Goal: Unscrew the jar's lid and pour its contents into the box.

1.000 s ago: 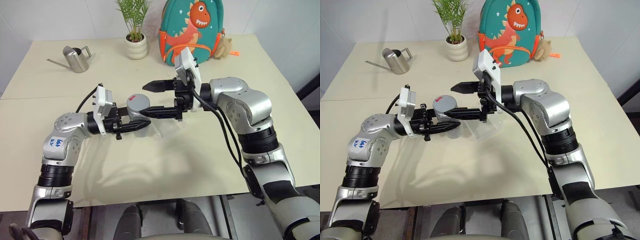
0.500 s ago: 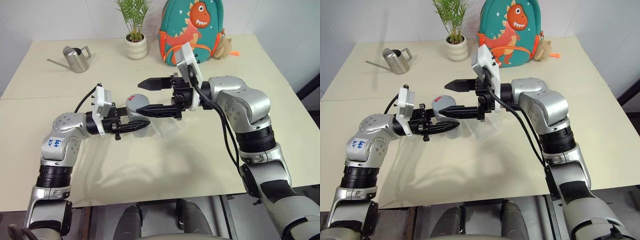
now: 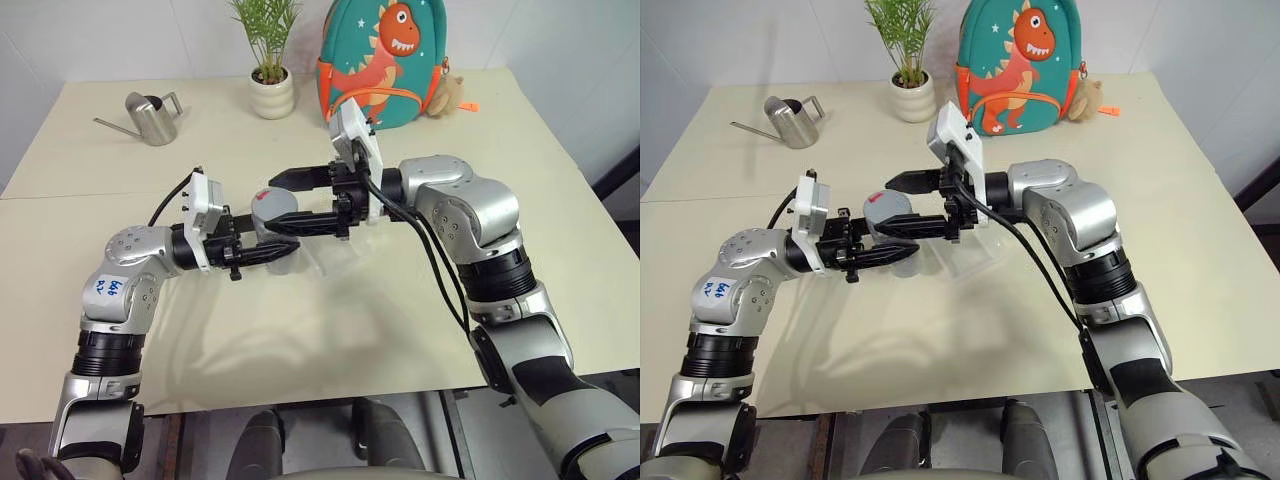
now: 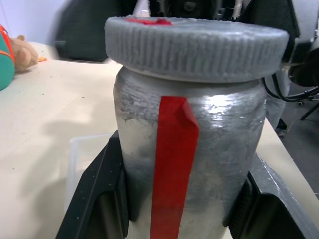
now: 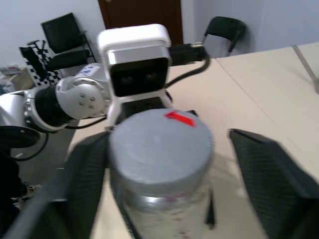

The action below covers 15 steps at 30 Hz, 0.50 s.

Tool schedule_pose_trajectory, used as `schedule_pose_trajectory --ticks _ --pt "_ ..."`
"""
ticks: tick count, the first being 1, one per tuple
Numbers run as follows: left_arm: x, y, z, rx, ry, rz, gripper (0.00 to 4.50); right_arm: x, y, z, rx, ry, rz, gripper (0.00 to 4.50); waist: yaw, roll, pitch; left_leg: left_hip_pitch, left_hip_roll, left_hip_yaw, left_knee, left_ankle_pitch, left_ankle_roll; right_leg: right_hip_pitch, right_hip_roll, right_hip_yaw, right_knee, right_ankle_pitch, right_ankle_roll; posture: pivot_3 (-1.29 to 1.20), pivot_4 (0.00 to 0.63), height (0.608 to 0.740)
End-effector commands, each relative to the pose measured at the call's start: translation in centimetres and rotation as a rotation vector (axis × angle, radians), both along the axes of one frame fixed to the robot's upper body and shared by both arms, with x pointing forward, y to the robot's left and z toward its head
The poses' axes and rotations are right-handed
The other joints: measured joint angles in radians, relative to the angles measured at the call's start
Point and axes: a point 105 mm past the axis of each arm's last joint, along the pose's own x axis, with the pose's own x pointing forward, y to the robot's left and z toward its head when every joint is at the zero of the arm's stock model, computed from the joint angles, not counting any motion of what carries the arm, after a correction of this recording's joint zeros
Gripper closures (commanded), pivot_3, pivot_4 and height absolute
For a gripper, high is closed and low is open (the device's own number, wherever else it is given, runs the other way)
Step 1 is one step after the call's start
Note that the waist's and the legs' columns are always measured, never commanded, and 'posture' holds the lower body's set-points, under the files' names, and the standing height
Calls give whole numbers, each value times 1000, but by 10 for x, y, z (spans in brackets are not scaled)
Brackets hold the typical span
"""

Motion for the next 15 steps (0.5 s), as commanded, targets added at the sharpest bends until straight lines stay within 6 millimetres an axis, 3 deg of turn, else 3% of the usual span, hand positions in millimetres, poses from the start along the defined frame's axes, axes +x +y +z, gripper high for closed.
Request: schedule_pose_trajectory --ticks 1,4,8,12,15 --pt "-6 -2 12 -11 -62 -27 2580 -5 0 20 69 -46 17 1605 0 0 0 0 0 0 0 0 0 0 0 0 0 0 0 0 150 740" --pt "-7 -1 11 -11 -60 -24 2580 -12 -4 37 168 -12 55 1605 0 0 0 0 0 0 0 0 0 0 0 0 0 0 0 0 150 740" --pt "-8 2 8 -10 -49 -15 2580 -11 -24 54 296 54 32 1605 1 0 0 0 0 0 0 0 -1 0 0 0 0 0 0 0 150 740" --pt "-8 5 5 -5 -42 -9 2580 2 -53 52 342 68 -111 1605 6 0 0 0 0 0 0 0 0 0 0 0 0 0 0 0 150 740" --pt "-8 9 4 -3 -40 3 2580 18 -95 34 314 30 -321 1605 15 0 0 0 0 0 0 0 0 0 0 0 0 0 0 0 150 740"
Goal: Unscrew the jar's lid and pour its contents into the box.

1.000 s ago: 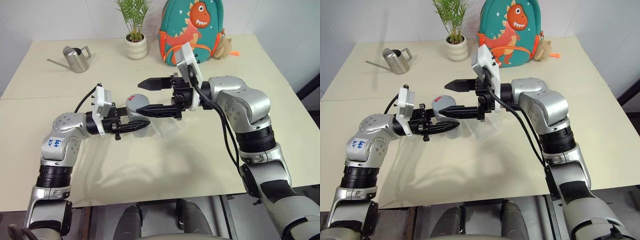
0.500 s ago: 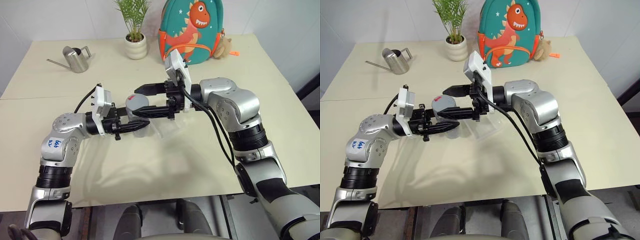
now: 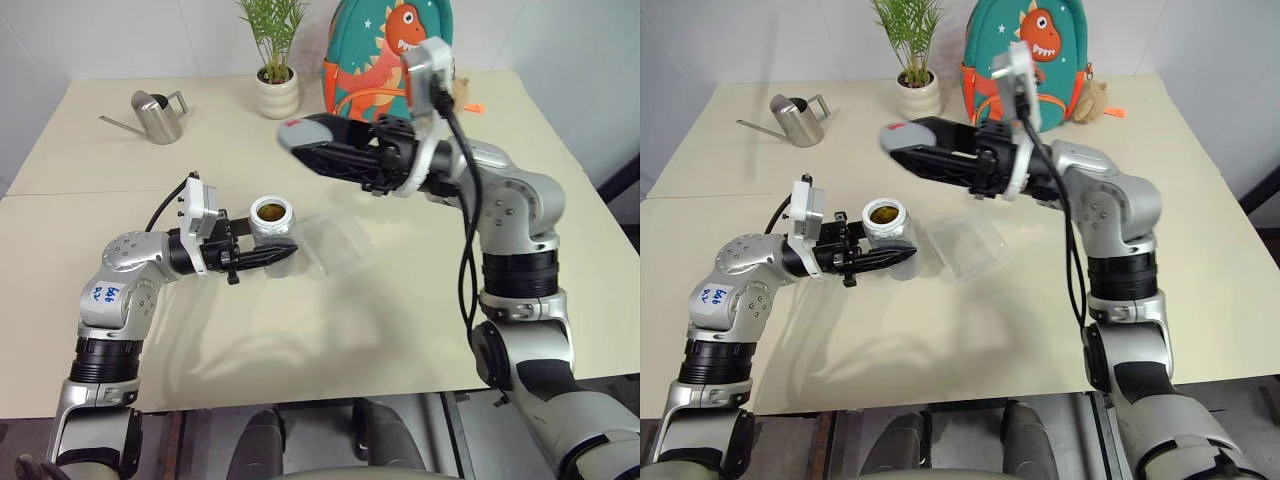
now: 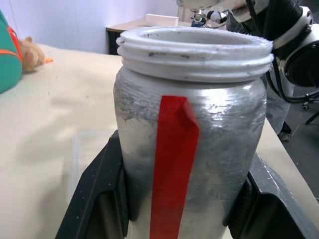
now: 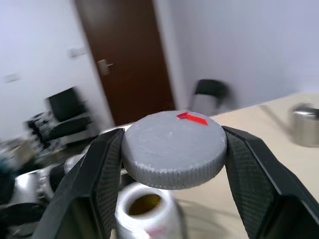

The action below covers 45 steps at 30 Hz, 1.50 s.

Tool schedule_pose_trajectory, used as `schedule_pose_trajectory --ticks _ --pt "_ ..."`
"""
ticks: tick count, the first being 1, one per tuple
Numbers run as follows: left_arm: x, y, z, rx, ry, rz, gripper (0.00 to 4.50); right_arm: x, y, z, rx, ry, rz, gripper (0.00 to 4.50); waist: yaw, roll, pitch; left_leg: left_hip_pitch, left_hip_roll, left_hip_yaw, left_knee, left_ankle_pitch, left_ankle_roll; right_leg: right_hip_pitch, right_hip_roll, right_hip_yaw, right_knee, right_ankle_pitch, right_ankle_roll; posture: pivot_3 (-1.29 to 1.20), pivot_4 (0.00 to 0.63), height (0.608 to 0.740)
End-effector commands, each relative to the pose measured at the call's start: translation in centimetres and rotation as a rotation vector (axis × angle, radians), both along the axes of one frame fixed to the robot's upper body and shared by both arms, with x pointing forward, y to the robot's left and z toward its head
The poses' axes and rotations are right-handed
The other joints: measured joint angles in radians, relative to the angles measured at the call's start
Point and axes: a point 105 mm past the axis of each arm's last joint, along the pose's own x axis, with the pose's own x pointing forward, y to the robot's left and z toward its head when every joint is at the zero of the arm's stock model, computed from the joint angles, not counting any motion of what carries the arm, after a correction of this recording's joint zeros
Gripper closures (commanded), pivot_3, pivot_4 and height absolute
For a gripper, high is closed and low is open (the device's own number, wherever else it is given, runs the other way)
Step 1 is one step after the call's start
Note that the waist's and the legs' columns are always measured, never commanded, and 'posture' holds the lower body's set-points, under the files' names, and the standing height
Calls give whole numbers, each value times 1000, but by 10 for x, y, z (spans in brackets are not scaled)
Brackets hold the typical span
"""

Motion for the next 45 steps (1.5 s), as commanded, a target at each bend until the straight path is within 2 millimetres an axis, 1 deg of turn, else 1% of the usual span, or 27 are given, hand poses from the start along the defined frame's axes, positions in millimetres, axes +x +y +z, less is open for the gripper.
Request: schedule_pose_trajectory --ticks 1,3,6,8,10,11,13,15,18,21,23,24,27,29,31,33,36,38,40,43,45 --pt "-1 9 8 4 -38 17 2580 13 -52 -13 -44 -42 -247 1605 8 0 0 0 0 0 0 0 0 0 0 0 0 0 0 0 150 740" --pt "0 12 10 -2 -40 32 2580 21 -83 -34 -93 -30 -385 1605 16 0 0 0 0 0 0 0 0 0 0 0 -1 0 0 0 150 740" --pt "5 18 12 -17 -40 60 2580 38 -138 -65 -64 22 -629 1605 16 0 0 -1 0 1 0 0 1 0 0 0 -2 0 0 0 150 740" --pt "8 19 13 -25 -38 71 2580 44 -168 -97 -128 26 -770 1605 13 0 0 0 0 2 0 0 1 0 0 0 -2 0 0 0 150 740" --pt "10 19 15 -38 -29 69 2580 44 -186 -129 -203 37 -842 1605 12 0 0 1 0 2 0 0 1 1 0 1 -2 0 0 0 150 740" --pt "10 18 16 -41 -26 67 2580 43 -189 -138 -219 44 -853 1605 12 0 0 1 0 2 0 0 1 1 0 1 -1 0 0 0 150 740" --pt "11 17 17 -40 -24 62 2580 43 -202 -154 -213 56 -926 1605 8 0 0 1 0 3 0 0 1 0 0 1 -1 0 0 0 150 740" --pt "13 16 18 -35 -24 57 2580 41 -214 -174 -261 47 -995 1605 6 0 0 2 0 4 0 0 0 1 0 3 0 0 1 0 150 740" --pt "14 15 20 -34 -35 53 2580 36 -213 -183 -239 65 -981 1605 5 0 0 3 0 5 0 1 0 1 0 4 0 1 1 0 150 740" --pt "17 14 22 -37 -41 52 2580 34 -211 -181 -218 59 -976 891 5 0 0 4 0 6 0 1 -1 2 0 5 0 1 1 0 150 740" --pt "19 12 23 -39 -46 49 2580 32 -214 -175 -198 46 -987 230 7 0 0 4 0 6 0 1 0 2 0 6 -1 1 2 0 150 740" --pt "20 10 23 -34 -50 44 2580 31 -213 -171 -184 54 -971 31 9 0 0 4 0 6 0 1 -1 2 0 6 -1 1 2 0 150 740" --pt "24 8 23 -6 -60 31 2580 21 -207 -155 -197 13 -907 31 12 0 0 4 0 6 0 1 -1 2 0 6 -1 1 2 0 150 740" --pt "29 6 26 11 -79 24 2580 11 -198 -136 -196 -10 -834 31 15 0 0 4 0 6 0 1 -1 2 0 6 -1 1 2 0 150 740" --pt "34 4 30 35 -107 16 2580 -1 -183 -118 -223 -37 -742 31 18 1 0 3 0 6 1 1 -1 2 0 6 -2 2 3 0 150 740" --pt "40 0 33 59 -142 15 2580 -14 -165 -107 -278 -62 -645 31 18 1 0 3 -1 6 1 1 0 2 0 6 -2 2 3 0 150 740" --pt "52 -6 38 80 -167 37 2580 -24 -142 -92 -299 -90 -555 31 17 0 0 3 0 6 1 0 1 3 1 6 -7 2 3 0 150 740" --pt "63 -12 40 126 -182 79 2580 -29 -128 -85 -326 -121 -507 31 16 0 1 3 -1 6 1 0 1 3 1 6 -7 3 3 0 150 740" --pt "68 -20 41 174 -209 86 2580 -32 -118 -81 -336 -137 -471 31 16 0 1 3 -1 6 2 0 1 3 1 6 -7 3 4 0 150 740" --pt "74 -26 40 232 -248 106 2580 -33 -110 -80 -340 -143 -452 31 17 0 1 2 -1 6 2 0 1 3 1 6 -6 3 4 0 150 740" --pt "82 -28 37 301 -336 157 2580 -33 -108 -81 -342 -142 -455 31 19 0 1 1 -1 6 2 0 1 3 1 6 -7 4 5 0 150 740"
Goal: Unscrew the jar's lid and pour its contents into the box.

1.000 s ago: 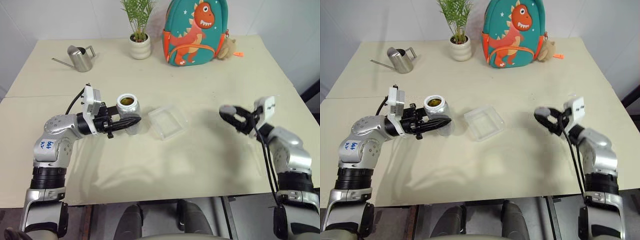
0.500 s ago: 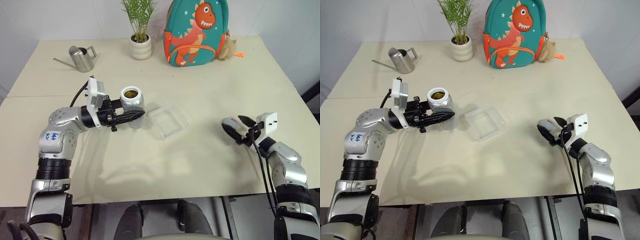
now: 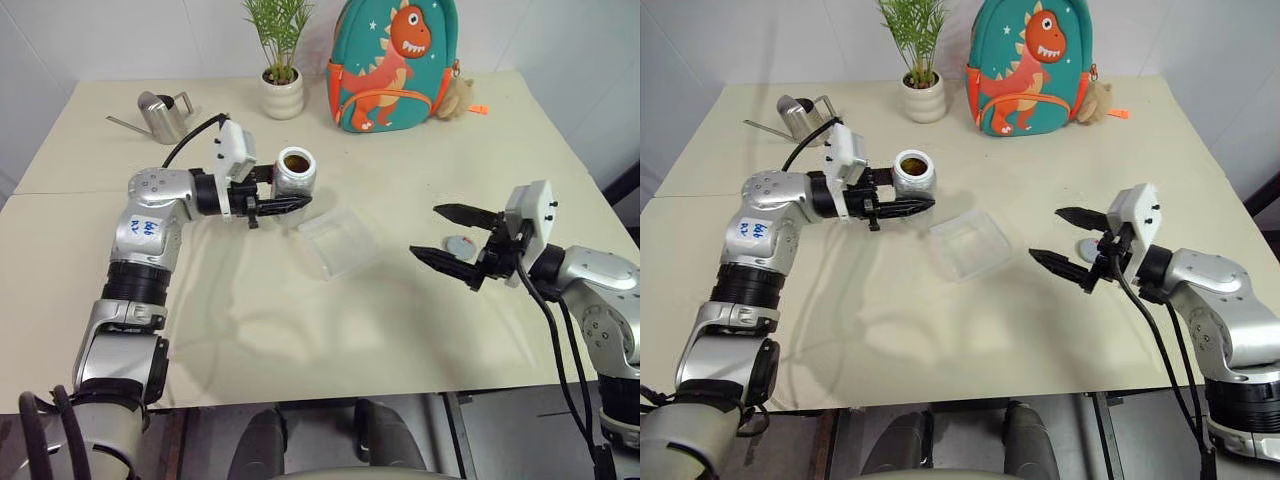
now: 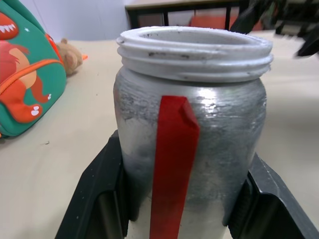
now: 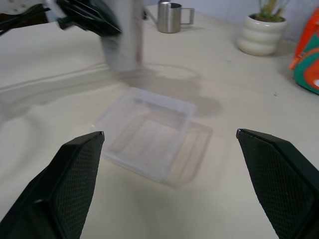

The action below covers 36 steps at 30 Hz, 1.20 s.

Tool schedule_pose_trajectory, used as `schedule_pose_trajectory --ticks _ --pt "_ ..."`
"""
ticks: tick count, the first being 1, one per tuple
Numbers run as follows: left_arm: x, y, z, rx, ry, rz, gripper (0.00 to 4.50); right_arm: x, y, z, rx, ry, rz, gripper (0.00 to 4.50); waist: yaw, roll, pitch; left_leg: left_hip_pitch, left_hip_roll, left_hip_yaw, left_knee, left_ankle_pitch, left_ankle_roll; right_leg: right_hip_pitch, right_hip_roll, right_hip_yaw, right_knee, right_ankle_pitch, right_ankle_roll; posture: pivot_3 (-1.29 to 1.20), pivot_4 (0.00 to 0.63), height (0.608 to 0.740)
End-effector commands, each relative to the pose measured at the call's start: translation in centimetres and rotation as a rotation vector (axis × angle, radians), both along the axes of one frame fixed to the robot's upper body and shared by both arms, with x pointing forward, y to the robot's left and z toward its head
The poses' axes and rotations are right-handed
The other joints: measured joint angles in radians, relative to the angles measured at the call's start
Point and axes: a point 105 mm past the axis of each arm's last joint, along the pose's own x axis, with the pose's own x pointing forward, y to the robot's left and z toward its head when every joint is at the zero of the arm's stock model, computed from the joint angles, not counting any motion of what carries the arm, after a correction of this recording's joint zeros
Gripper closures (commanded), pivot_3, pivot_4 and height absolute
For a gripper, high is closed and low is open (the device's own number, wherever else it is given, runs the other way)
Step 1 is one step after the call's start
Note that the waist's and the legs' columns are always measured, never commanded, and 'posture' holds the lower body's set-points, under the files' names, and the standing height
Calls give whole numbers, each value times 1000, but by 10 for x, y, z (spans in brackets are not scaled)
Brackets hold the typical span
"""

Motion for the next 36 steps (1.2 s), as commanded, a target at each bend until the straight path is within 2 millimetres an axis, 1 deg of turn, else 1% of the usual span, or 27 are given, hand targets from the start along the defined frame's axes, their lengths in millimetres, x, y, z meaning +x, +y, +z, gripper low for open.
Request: schedule_pose_trajectory --ticks 1,3,5,7,8,11,13,16,17,18,20,21,23,24,27,31,33,36 --pt "10 -4 8 87 -167 65 2580 -4 4 8 -8 -36 11 31 1 0 0 0 0 0 0 0 0 0 0 0 -1 0 0 0 150 740" --pt "17 -9 8 145 -310 121 2580 -4 4 6 -6 -35 4 31 5 0 0 -1 0 1 0 0 0 0 0 0 -2 0 1 0 150 740" --pt "20 -12 7 188 -426 146 2580 -4 4 5 -5 -34 0 31 11 0 0 -1 0 1 0 0 0 0 0 0 -3 1 1 0 150 740" --pt "25 -19 12 280 -668 207 2580 -4 4 4 2 -34 -7 31 16 0 0 -2 0 2 0 0 0 -1 0 0 -3 1 1 0 150 740" --pt "26 -22 17 297 -782 235 2580 -4 4 4 5 -34 -10 31 21 0 0 -2 0 2 0 0 0 -1 0 1 -3 1 1 0 150 740" --pt "28 -27 26 321 -1007 275 2580 -3 4 3 13 -33 -14 31 26 -1 0 -2 0 2 0 0 0 -1 0 1 -3 1 2 0 150 740" --pt "26 -32 31 340 -1156 268 2580 -3 5 2 18 -33 -16 31 27 -1 0 -2 0 3 1 0 0 -1 0 2 -4 2 3 0 150 740" --pt "25 -40 36 392 -1423 249 2580 -3 7 0 29 -28 -15 31 28 -1 0 -1 -1 4 1 0 0 -1 0 3 -4 3 4 0 150 740" --pt "25 -41 36 402 -1480 237 2580 -3 7 0 32 -27 -15 31 28 -1 0 -1 -1 4 1 0 0 -1 0 3 -4 3 4 0 150 740" --pt "24 -44 34 424 -1576 212 2580 -3 8 -1 35 -26 -15 31 28 -1 0 -1 -1 5 1 0 0 -1 0 4 -4 3 4 0 150 740" --pt "27 -48 26 507 -1742 140 2580 -4 9 -3 43 -22 -14 31 27 -1 0 -1 -1 6 0 0 0 -1 0 5 -4 3 5 0 150 740" --pt "28 -50 23 529 -1788 112 2580 -4 10 -3 45 -21 -14 31 27 -1 0 -1 -1 6 0 0 0 -1 0 5 -4 3 5 0 150 740" --pt "30 -50 20 537 -1822 92 2580 -4 10 -4 46 -21 -14 31 27 -1 0 -1 -1 7 0 0 0 -1 0 6 -5 3 5 0 150 740" --pt "29 -54 25 529 -1917 92 2580 -4 11 -4 51 -19 -15 31 27 -1 0 -1 -1 7 0 0 0 -1 0 6 -5 3 5 0 150 740" --pt "26 -61 31 497 -2126 78 2580 -4 12 -6 62 -16 -19 31 26 -2 1 -2 -1 7 -1 0 0 -3 0 7 -4 3 5 0 150 740" --pt "24 -65 30 476 -2202 33 2580 -3 13 -7 73 -14 -24 31 25 -2 1 -2 -1 8 -1 0 0 -3 0 7 -5 3 5 0 150 740" --pt "20 -67 32 438 -2294 40 2580 -3 13 -8 75 -14 -26 31 24 -2 1 -1 -1 8 -1 0 0 -3 0 7 -5 3 5 0 150 740" --pt "24 -66 28 489 -2297 19 2580 -2 13 -8 80 -13 -26 31 24 -2 1 -1 -1 9 -1 0 0 -3 0 8 -4 3 5 0 150 740"
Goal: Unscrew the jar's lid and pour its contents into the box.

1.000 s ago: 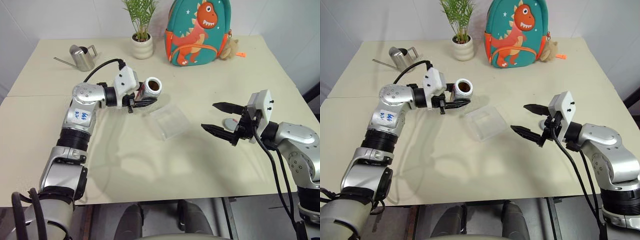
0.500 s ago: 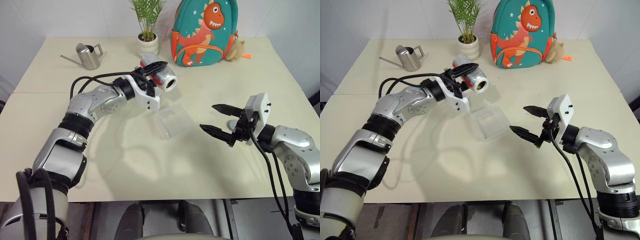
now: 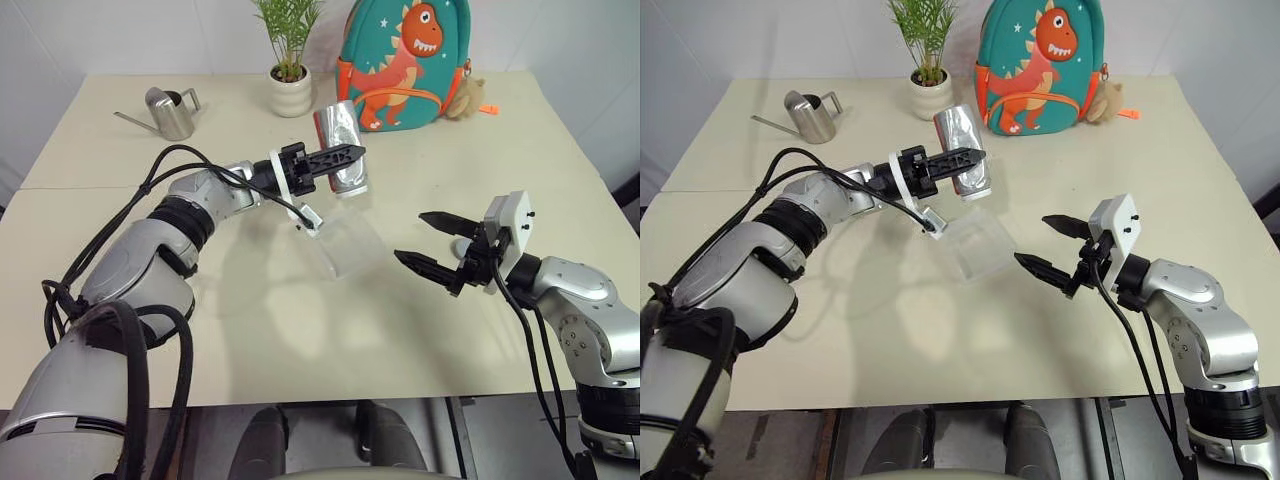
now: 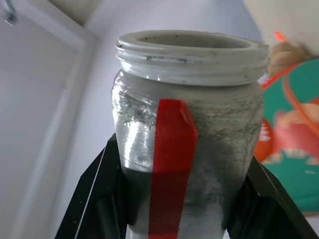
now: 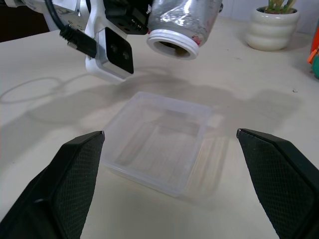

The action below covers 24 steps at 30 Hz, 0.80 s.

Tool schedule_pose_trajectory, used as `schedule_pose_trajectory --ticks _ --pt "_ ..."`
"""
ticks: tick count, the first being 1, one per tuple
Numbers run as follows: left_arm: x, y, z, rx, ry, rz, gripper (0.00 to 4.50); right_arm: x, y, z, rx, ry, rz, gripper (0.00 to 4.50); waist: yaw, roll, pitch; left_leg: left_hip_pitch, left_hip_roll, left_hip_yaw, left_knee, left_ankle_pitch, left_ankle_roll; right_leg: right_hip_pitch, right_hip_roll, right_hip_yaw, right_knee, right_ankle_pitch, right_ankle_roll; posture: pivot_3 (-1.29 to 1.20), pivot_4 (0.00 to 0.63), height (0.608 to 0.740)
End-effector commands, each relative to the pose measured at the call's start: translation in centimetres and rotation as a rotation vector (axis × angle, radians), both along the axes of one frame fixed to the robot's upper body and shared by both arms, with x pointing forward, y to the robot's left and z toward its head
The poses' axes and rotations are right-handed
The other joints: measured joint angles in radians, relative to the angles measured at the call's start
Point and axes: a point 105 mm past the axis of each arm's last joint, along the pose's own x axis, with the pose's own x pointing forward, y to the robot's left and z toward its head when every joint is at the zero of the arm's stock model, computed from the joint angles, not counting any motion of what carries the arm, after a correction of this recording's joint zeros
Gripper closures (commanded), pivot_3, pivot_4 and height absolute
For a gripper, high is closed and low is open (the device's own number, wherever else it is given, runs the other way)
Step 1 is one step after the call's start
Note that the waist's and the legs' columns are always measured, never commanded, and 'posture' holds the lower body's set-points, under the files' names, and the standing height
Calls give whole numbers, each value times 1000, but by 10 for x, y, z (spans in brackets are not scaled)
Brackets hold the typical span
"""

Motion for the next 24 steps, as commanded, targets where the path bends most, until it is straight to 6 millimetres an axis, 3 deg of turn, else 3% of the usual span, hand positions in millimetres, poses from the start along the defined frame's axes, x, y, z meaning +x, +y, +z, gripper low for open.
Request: schedule_pose_trajectory --ticks 1,9,14,17,22,24 --pt "1 1 12 24 -75 3 2580 -3 4 7 10 -42 13 31 0 0 0 0 0 0 0 0 0 0 0 0 0 0 0 0 150 740" --pt "0 0 10 45 -151 -16 2580 -2 6 6 23 -43 14 31 1 0 0 0 0 1 0 0 0 0 0 1 0 0 0 0 150 740" --pt "-6 -2 15 -11 -82 -64 2580 -1 7 5 29 -44 15 31 1 0 0 0 0 1 0 0 -1 0 0 1 0 0 0 0 150 740" --pt "-6 6 26 -109 97 -62 2580 -1 6 4 29 -40 16 31 0 0 0 0 0 1 1 0 -1 0 0 1 0 0 0 0 150 740" --pt "4 40 35 -337 523 39 2580 -1 5 2 23 -35 21 31 -5 0 0 2 0 5 0 1 -2 -1 0 4 1 0 0 0 150 740" --pt "21 70 30 -564 756 157 2580 0 4 2 15 -34 26 31 -4 1 0 3 0 6 0 1 -2 -1 0 5 1 0 0 0 150 740"
